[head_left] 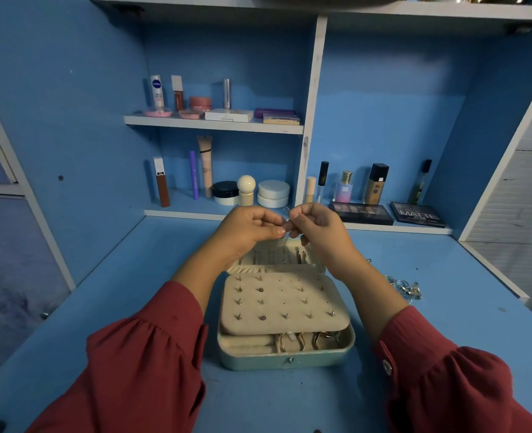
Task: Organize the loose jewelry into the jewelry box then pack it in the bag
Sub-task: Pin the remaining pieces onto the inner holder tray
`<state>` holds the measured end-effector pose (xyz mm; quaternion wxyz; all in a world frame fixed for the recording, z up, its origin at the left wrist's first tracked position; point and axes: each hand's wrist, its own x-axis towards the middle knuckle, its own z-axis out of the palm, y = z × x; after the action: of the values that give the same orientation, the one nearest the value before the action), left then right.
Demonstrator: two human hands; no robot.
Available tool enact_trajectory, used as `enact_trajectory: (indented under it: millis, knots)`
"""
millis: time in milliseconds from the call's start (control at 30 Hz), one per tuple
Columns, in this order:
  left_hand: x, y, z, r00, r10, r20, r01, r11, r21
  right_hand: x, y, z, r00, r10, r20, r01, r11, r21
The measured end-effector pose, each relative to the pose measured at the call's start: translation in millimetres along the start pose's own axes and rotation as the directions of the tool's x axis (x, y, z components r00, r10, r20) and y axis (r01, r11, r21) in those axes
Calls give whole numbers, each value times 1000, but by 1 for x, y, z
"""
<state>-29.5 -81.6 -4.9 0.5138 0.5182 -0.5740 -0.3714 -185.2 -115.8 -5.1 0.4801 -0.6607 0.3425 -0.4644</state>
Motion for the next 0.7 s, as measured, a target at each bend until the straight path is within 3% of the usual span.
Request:
enact_trajectory:
  millis: [133, 333, 500, 700]
  knots:
    - [1, -2, -3, 999, -17, -44, 19, 999, 44, 3, 6, -7, 998, 44, -54, -49, 994, -100]
    - [6, -11, -4, 993, 16, -119, 19, 958, 286, 2, 15, -16, 999, 42, -31, -52, 873, -485]
    - [13, -23, -5, 991, 27, -129, 51, 826, 561, 2, 19, -10, 997, 54, 48, -10, 760, -650]
    - [15, -21, -1, 998, 27, -56, 30, 576, 817, 3, 23, -6, 994, 53, 98, 39, 660, -750]
